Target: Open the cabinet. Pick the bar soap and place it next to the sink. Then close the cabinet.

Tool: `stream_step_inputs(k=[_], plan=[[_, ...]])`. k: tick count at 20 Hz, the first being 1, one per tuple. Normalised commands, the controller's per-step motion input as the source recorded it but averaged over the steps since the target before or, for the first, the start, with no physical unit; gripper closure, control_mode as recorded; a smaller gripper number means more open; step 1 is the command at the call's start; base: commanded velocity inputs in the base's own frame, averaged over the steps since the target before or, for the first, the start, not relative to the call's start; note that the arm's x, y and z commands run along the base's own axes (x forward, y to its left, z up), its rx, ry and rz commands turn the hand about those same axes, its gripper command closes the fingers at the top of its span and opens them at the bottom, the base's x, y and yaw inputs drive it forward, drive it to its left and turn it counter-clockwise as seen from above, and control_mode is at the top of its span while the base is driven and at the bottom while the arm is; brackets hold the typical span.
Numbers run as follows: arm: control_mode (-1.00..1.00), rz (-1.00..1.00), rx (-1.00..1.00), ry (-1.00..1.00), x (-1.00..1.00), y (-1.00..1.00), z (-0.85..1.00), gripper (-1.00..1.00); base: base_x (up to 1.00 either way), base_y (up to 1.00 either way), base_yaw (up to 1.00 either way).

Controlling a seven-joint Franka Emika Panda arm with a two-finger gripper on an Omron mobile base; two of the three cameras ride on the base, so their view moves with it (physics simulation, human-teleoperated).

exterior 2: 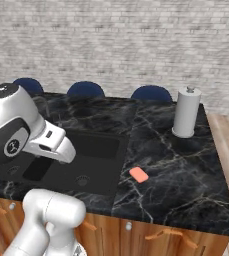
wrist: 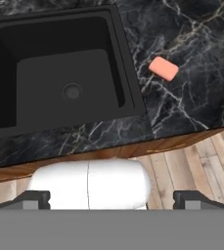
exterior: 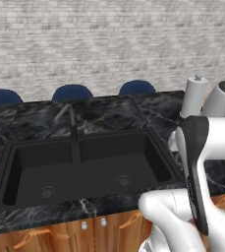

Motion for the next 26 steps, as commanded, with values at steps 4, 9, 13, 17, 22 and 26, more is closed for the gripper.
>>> stream_step_inputs(k=[4, 9, 13, 17, 22, 26], plan=[[-1.00, 0.00, 0.00, 0.00, 0.00, 0.00, 0.00, -1.00, 0.00, 0.00, 0.00], [1.00, 0.00, 0.00, 0.00, 0.00, 0.00, 0.00, -1.00, -0.07, 0.00, -0.03], [1.00, 0.00, 0.00, 0.00, 0.00, 0.00, 0.00, -1.00, -0.09, 0.38, -0.89], [1.00, 0.00, 0.00, 0.00, 0.00, 0.00, 0.00, -1.00, 0.01, 0.38, -1.00], [1.00, 0.00, 0.00, 0.00, 0.00, 0.00, 0.00, -1.00, 0.00, 0.07, -1.00], [1.00, 0.00, 0.00, 0.00, 0.00, 0.00, 0.00, -1.00, 0.00, -0.01, -1.00]])
